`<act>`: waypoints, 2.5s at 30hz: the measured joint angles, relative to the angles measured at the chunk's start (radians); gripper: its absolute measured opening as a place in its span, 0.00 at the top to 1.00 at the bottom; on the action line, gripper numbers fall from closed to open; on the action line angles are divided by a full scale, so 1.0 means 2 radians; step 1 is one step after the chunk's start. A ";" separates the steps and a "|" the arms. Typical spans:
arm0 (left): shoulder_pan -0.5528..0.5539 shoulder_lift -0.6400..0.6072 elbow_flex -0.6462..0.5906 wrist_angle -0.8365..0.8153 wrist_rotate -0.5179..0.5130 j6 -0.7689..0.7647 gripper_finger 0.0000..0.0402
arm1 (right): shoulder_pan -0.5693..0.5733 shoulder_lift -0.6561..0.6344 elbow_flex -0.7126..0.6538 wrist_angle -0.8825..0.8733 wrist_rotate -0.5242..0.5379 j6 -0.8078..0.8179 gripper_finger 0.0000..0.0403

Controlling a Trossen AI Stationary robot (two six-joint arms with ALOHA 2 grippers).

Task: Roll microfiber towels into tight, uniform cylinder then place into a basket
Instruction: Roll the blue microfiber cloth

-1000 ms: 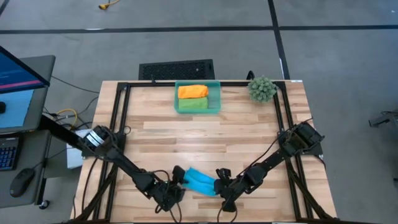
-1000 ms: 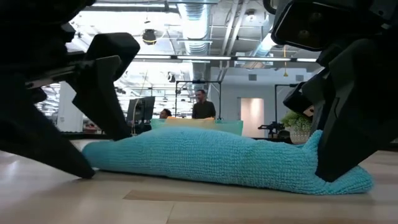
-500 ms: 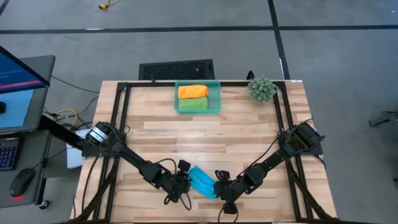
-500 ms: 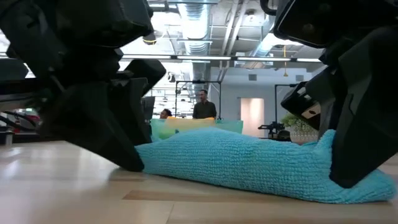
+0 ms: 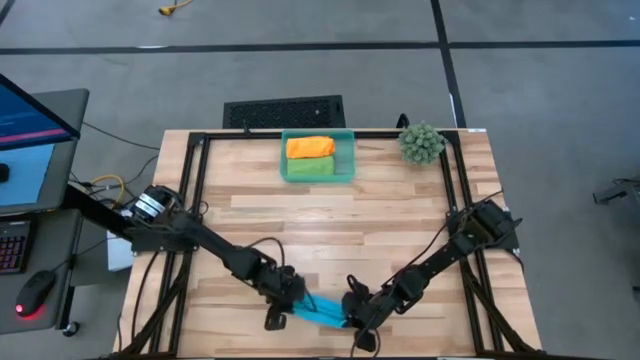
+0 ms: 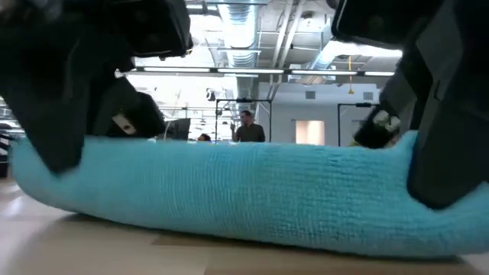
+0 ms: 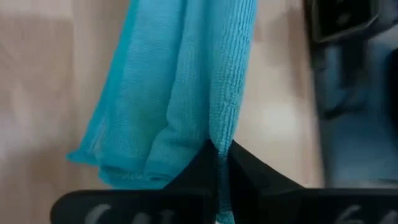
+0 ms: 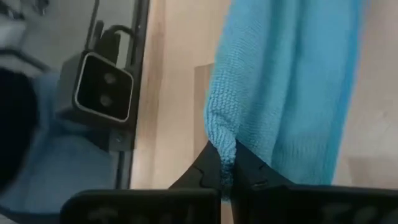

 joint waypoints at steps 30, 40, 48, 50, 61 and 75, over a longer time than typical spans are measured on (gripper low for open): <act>0.124 0.064 0.004 -0.028 0.234 -0.209 0.98 | -0.013 0.000 0.002 -0.006 -0.055 0.291 0.94; 0.127 0.083 0.007 -0.023 0.257 -0.213 0.97 | -0.012 0.000 0.000 0.038 -0.055 0.206 0.81; 0.127 0.084 0.016 -0.040 0.259 -0.198 0.97 | -0.011 0.000 -0.001 0.033 -0.087 0.160 0.54; 0.127 0.084 0.016 -0.040 0.259 -0.198 0.97 | -0.014 0.000 -0.001 0.033 -0.088 0.161 0.51; 0.127 0.084 0.016 -0.040 0.256 -0.198 0.97 | 0.040 -0.073 0.001 0.040 -0.006 0.019 0.54; 0.127 0.084 0.016 -0.040 0.255 -0.200 0.97 | 0.009 -0.064 0.004 0.067 0.095 -0.285 0.63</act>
